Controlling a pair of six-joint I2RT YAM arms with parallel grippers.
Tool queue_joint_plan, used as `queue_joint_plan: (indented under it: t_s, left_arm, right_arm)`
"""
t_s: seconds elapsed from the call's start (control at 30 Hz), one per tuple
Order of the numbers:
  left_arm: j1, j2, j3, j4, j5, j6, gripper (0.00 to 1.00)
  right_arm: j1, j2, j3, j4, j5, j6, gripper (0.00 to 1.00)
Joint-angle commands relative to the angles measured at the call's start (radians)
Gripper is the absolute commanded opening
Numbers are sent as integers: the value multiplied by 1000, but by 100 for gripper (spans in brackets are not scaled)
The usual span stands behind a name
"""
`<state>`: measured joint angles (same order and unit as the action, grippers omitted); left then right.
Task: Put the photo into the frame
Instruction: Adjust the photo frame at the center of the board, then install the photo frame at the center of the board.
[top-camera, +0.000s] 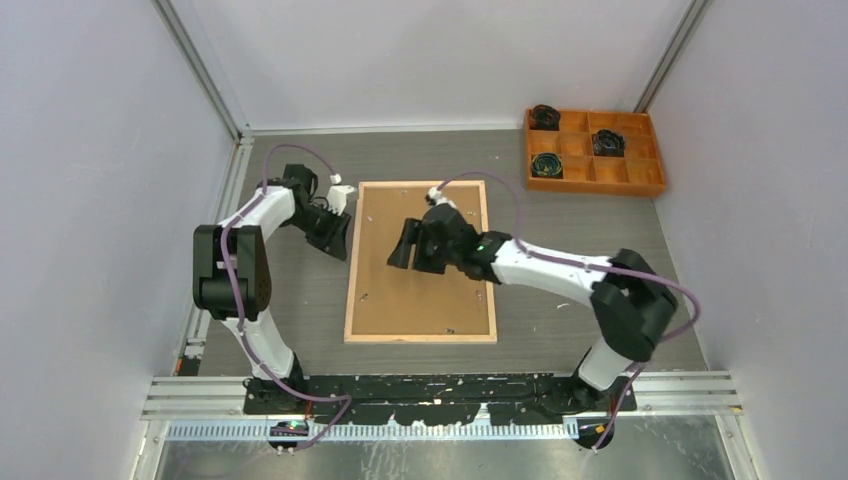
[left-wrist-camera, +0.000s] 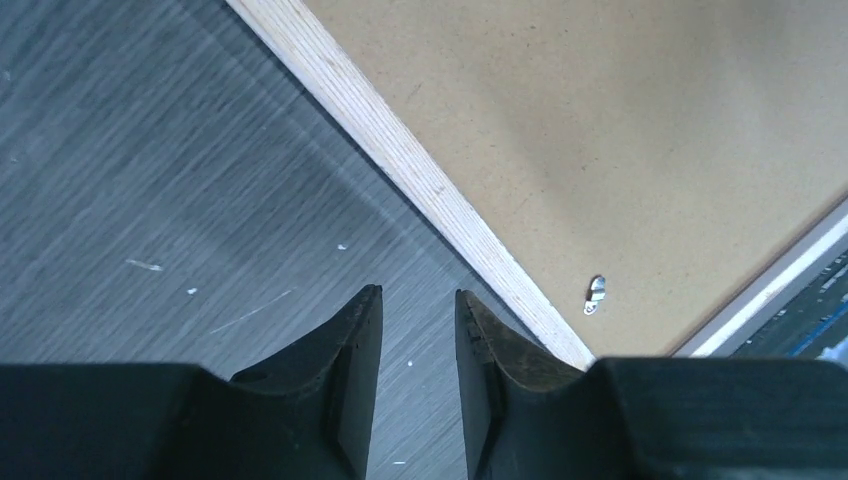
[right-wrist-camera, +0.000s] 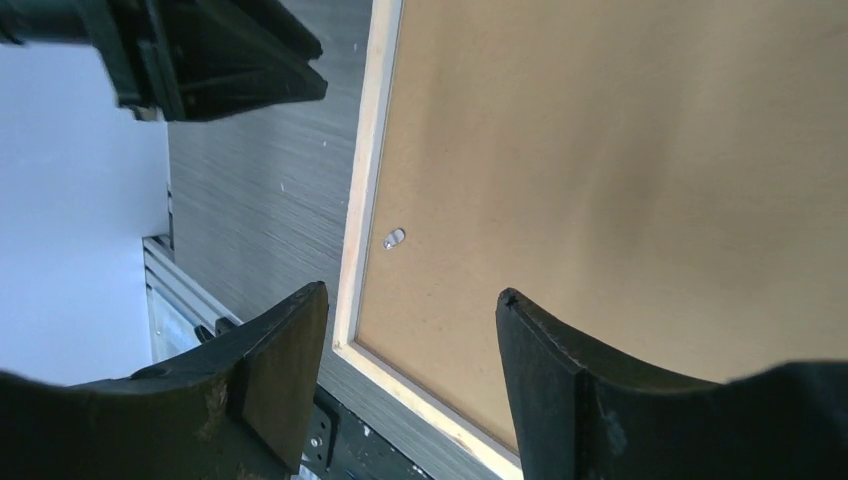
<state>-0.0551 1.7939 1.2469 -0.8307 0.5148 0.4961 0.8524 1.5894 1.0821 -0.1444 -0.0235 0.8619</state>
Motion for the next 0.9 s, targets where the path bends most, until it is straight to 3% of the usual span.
queue_joint_plan:
  t_s: [0.0,0.3,0.7,0.87]
  left_arm:
    - [6,8,31,-47,95,-40,34]
    - [5,59,41,-50,111,-46,41]
    - [6,99,42,-44,108,-35,21]
    - [6,100,40,-41,111,-34,18]
  right_arm:
    - [75,134,19,226,-34,97,66]
    - [128,367,134,333,-118,146,55]
    - [131,395,115,360,-125,180,52]
    - [131,383,82,375,-137,208,52]
